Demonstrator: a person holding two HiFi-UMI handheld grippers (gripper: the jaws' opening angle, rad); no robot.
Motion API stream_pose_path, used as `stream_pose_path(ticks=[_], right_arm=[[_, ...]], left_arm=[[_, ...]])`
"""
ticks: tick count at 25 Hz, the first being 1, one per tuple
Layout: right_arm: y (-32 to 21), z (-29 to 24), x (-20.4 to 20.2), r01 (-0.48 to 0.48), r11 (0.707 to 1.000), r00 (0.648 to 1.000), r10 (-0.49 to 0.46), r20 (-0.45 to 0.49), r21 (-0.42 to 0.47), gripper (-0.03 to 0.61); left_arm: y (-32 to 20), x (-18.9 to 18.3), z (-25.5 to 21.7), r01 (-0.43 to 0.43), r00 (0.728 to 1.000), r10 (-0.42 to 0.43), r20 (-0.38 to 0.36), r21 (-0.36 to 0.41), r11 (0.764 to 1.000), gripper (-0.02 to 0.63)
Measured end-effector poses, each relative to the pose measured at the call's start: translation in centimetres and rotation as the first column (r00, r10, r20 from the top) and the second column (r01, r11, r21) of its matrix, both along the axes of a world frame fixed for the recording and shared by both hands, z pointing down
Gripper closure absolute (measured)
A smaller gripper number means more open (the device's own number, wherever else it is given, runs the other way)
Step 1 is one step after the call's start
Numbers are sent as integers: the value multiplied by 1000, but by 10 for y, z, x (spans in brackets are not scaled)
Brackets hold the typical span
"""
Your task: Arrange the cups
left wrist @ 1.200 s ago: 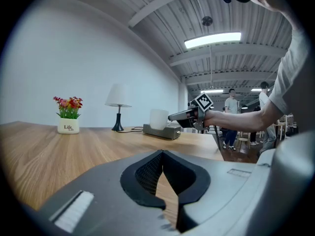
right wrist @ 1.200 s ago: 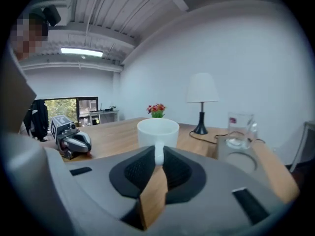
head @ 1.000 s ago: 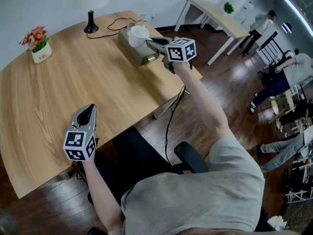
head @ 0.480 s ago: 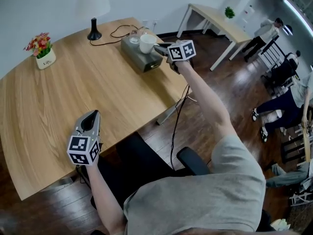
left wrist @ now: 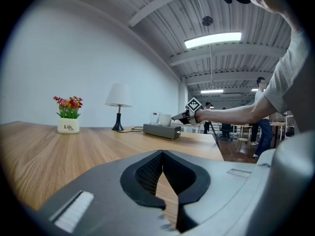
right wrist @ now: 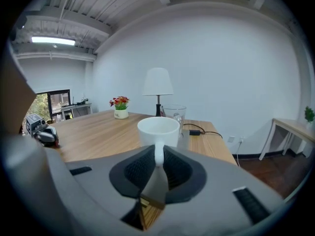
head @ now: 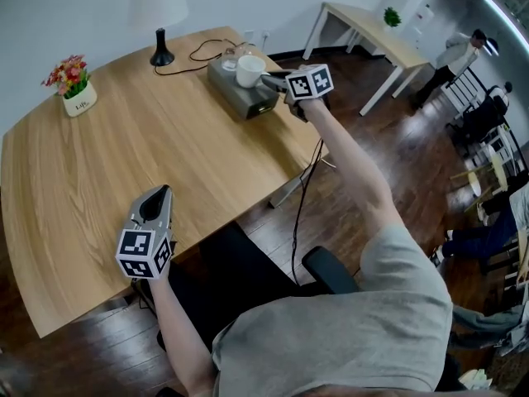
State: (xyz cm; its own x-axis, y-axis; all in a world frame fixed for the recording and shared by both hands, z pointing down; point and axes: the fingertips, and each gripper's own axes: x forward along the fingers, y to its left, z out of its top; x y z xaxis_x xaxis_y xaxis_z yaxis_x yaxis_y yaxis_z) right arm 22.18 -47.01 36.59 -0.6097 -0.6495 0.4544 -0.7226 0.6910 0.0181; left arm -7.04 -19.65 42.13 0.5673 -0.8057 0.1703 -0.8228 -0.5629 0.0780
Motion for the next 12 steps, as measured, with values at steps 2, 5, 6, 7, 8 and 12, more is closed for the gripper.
stream_pose_path(ticks=[2,5,6,7,8,12], right_arm=[[1,0,-4,23,1000,1000,-23,1,-12,525],[-1,0,-5,42,999,999,-42,-17,6,519],[-1,1,-3,33,999,999,-33,-28,20,514],[-2,3,0,16,999,999,-15,-40,33,491],[-3,5,3,-7,999,999,9,-51,42,484],[9,3,20,-89,993,995,93,-44,83,425]], left_arm=[[-1,-1,0,3,1000,-3,-1,1,1000,606],[-1,0,1,3,1000,-3,-1,0,1000,606],[-1,0,1,3,1000,-3,-1,0,1000,606],[-1,1,0,3,1000,-3,0,-1,1000,606],[-1,1,0,2,1000,-2,1,-1,1000,606],[0,1,-1,2,1000,-2,-1,-1,1000,606]])
